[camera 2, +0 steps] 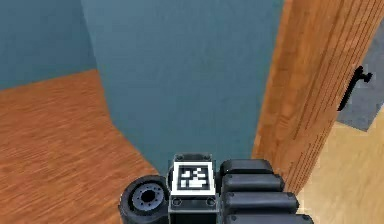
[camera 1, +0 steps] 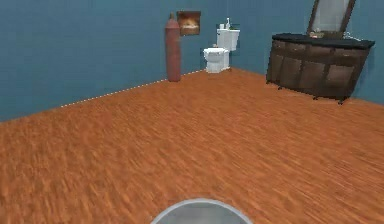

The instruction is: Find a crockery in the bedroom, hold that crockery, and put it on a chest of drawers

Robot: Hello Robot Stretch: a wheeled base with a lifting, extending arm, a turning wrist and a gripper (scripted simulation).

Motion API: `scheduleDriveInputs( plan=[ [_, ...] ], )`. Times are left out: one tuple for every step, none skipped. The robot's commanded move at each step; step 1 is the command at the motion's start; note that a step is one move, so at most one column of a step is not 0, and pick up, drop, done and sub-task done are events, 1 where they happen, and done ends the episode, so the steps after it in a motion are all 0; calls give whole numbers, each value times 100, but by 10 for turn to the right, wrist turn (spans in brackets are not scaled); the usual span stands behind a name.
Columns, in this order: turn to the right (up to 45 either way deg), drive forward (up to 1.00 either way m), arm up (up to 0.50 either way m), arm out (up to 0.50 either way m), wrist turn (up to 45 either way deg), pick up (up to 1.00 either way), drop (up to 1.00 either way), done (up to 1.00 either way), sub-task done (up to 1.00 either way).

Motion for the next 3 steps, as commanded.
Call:
scheduleDriveInputs(
  plan=[
    [240, 0, 0, 0, 0, 0, 0, 0, 0],
    [0, 100, 0, 0, 0, 0, 0, 0, 0],
    [0, 100, 0, 0, 0, 0, 0, 0, 0]
  ],
)
